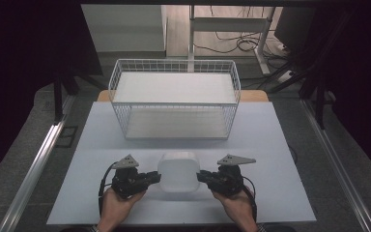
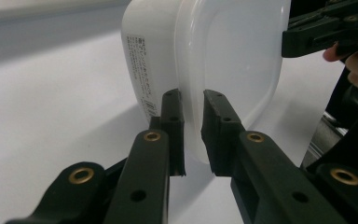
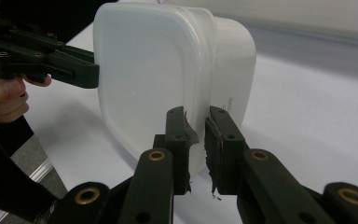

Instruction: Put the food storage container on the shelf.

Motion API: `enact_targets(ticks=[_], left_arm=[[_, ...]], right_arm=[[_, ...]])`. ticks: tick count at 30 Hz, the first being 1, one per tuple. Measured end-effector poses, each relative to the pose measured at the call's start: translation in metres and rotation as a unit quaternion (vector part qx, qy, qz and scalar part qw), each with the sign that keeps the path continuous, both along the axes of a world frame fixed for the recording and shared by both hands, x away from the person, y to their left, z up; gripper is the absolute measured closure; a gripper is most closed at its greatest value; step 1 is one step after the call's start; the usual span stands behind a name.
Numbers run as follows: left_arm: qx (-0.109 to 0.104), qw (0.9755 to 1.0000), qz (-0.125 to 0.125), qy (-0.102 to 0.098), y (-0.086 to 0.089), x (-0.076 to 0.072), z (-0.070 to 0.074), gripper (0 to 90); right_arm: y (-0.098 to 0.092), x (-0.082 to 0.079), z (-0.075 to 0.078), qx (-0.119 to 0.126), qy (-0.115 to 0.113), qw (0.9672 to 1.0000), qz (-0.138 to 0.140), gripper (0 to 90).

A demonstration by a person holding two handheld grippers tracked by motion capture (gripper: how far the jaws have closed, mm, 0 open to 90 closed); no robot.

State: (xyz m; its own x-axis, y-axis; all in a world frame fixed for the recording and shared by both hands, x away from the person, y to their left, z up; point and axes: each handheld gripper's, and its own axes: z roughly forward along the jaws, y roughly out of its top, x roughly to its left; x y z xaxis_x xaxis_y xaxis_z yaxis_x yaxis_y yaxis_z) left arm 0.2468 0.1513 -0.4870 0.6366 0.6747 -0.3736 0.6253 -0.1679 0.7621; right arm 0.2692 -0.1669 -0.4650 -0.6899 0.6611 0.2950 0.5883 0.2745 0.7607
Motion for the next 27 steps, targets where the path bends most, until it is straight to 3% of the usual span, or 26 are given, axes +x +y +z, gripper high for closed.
enact_targets(ticks=[5, 21, 27], left_arm=[[-0.004, 0.9999, 0.004, -0.013, 0.002, 0.002, 0.009, 80.2], [-0.008, 0.9978, 0.015, -0.064, 0.01, 0.028, 0.06, 80.8], [-0.012, 0.997, 0.021, -0.073, 0.011, 0.035, 0.072, 80.8]], right_arm=[[0.0, 0.006, 0.005, 0.007, -0.014, 0.9998, 0.008, 79.0], [0.006, 0.038, 0.047, 0.026, -0.067, 0.9974, 0.011, 78.9], [0.009, 0.046, 0.061, 0.025, -0.081, 0.9964, 0.009, 78.9]])
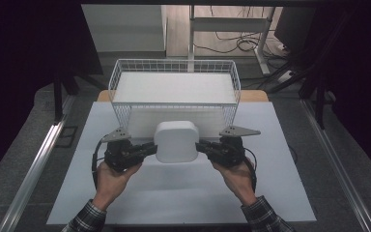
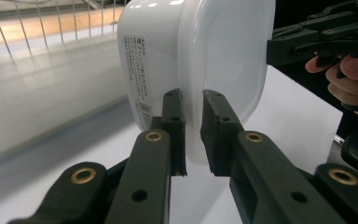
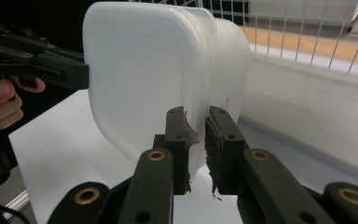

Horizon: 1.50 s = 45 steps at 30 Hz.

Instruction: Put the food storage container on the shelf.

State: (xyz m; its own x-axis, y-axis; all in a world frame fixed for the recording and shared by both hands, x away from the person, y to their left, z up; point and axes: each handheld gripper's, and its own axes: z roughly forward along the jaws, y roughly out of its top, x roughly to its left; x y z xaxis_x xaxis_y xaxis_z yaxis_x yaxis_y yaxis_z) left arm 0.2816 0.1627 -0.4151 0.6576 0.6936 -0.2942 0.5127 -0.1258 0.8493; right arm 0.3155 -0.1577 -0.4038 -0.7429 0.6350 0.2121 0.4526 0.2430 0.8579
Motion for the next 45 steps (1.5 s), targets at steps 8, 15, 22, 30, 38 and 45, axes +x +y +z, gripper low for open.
enact_targets(ticks=[8, 15, 22, 30, 38, 45], left_arm=[[-0.001, 0.9998, 0.005, -0.022, 0.006, 0.01, 0.021, 80.9], [-0.003, 0.9993, 0.007, -0.038, 0.01, 0.021, 0.043, 80.9], [-0.006, 0.9987, 0.006, -0.05, 0.013, 0.032, 0.061, 81.0], [-0.012, 0.9982, 0.008, -0.058, 0.016, 0.054, 0.085, 81.1], [-0.017, 0.9983, 0.006, -0.056, 0.018, 0.072, 0.099, 81.1], [-0.023, 0.9986, 0.01, -0.047, 0.018, 0.092, 0.106, 80.9]], right_arm=[[0.007, 0.014, 0.023, 0.007, -0.016, 0.9998, -0.004, 78.7], [0.011, 0.024, 0.043, 0.007, -0.031, 0.9995, -0.005, 78.7], [0.014, 0.033, 0.06, 0.012, -0.042, 0.999, -0.01, 78.5], [0.018, 0.054, 0.081, 0.02, -0.053, 0.9982, -0.019, 78.3], [0.021, 0.073, 0.099, 0.023, -0.055, 0.9978, -0.03, 78.0], [0.024, 0.093, 0.108, 0.017, -0.048, 0.9979, -0.041, 77.0]])
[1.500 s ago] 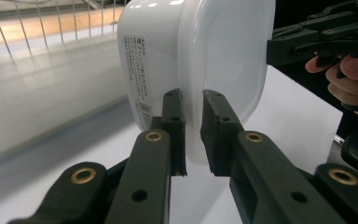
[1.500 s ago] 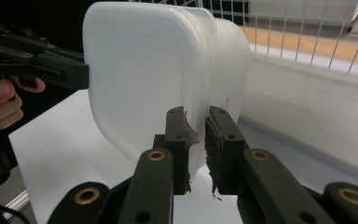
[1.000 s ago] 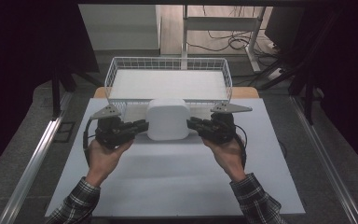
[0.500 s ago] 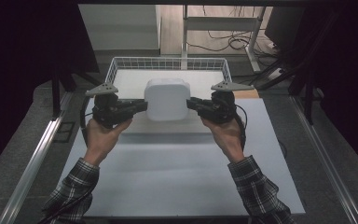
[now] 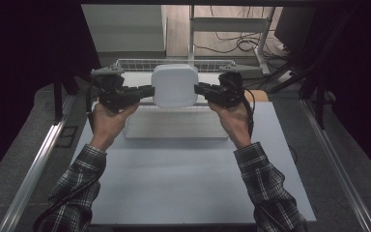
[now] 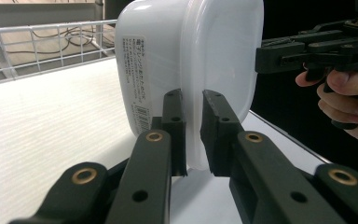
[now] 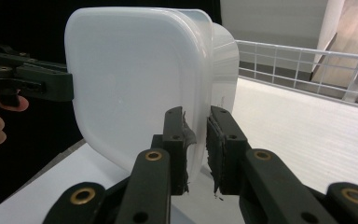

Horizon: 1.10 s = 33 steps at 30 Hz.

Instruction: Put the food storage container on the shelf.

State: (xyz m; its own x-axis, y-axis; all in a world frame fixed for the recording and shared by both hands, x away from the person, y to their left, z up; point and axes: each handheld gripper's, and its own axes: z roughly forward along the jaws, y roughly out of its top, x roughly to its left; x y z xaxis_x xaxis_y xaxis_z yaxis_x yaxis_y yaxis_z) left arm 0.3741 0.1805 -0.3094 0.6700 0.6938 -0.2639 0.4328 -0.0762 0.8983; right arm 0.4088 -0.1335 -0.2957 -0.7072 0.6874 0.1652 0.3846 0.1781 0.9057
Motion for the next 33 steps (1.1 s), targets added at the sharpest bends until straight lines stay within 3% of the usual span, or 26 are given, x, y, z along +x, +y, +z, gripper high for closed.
enact_targets(ticks=[7, 13, 16, 21, 27, 33], left_arm=[[-0.003, 0.9998, 0.006, 0.02, -0.001, 0.02, -0.002, 80.3], [-0.007, 0.9995, 0.011, 0.028, -0.001, 0.029, -0.006, 79.3], [-0.006, 0.9994, 0.005, 0.033, -0.004, 0.032, -0.007, 71.7], [-0.009, 0.9994, 0.005, 0.033, -0.005, 0.036, -0.005, 66.7], [-0.019, 0.9991, 0.009, 0.038, -0.005, 0.043, -0.008, 55.4], [-0.023, 0.9985, 0.016, 0.048, -0.004, 0.05, -0.011, 51.9]], right_arm=[[0.004, 0.016, 0.001, -0.011, 0.014, 0.9998, -0.013, 76.1], [0.007, 0.026, -0.001, -0.014, 0.023, 0.9995, -0.019, 75.2], [0.008, 0.03, -0.005, -0.012, 0.027, 0.9993, -0.025, 71.8], [0.008, 0.034, -0.006, 0.005, 0.035, 0.999, -0.026, 66.9], [0.015, 0.037, -0.004, -0.005, 0.028, 0.9992, -0.027, 62.9], [0.021, 0.041, -0.005, -0.017, 0.026, 0.9992, -0.025, 58.1]])
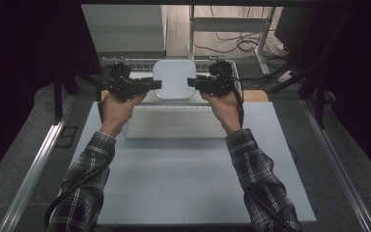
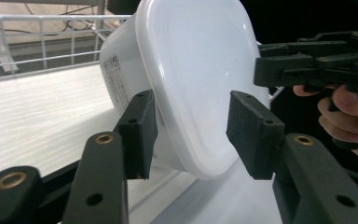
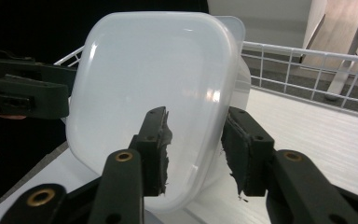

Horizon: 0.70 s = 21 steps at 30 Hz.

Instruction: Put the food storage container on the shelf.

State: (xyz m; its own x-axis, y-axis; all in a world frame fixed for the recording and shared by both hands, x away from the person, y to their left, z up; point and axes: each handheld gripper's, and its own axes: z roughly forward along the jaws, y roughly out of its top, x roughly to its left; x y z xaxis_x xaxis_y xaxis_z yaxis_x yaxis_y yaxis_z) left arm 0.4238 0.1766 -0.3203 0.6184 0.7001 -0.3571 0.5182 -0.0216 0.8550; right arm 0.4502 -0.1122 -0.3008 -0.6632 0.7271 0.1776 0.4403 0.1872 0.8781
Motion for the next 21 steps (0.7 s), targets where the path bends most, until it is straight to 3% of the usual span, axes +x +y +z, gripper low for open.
enact_targets(ticks=[9, 10, 12, 17, 21], left_arm=[[0.019, 0.9997, 0.011, 0.007, -0.005, 0.008, -0.005, 49.7], [0.034, 0.9993, 0.014, 0.005, -0.008, 0.009, -0.004, 48.9], [0.036, 0.9992, 0.016, 0.004, -0.009, 0.01, -0.004, 47.9], [0.04, 0.9987, 0.029, 0.007, -0.012, 0.013, -0.002, 39.0], [0.041, 0.9986, 0.032, 0.005, -0.013, 0.015, -0.001, 37.0]], right_arm=[[0.001, 0.011, 0.0, 0.003, 0.017, 0.9998, 0.004, 53.6], [0.001, 0.012, -0.001, 0.003, 0.018, 0.9998, 0.004, 53.2], [0.0, 0.014, -0.001, 0.005, 0.021, 0.9997, 0.006, 52.3], [0.002, 0.017, -0.001, -0.021, 0.0, 0.9998, -0.008, 43.8], [0.003, 0.019, -0.001, -0.026, -0.007, 0.9995, -0.017, 43.9]])
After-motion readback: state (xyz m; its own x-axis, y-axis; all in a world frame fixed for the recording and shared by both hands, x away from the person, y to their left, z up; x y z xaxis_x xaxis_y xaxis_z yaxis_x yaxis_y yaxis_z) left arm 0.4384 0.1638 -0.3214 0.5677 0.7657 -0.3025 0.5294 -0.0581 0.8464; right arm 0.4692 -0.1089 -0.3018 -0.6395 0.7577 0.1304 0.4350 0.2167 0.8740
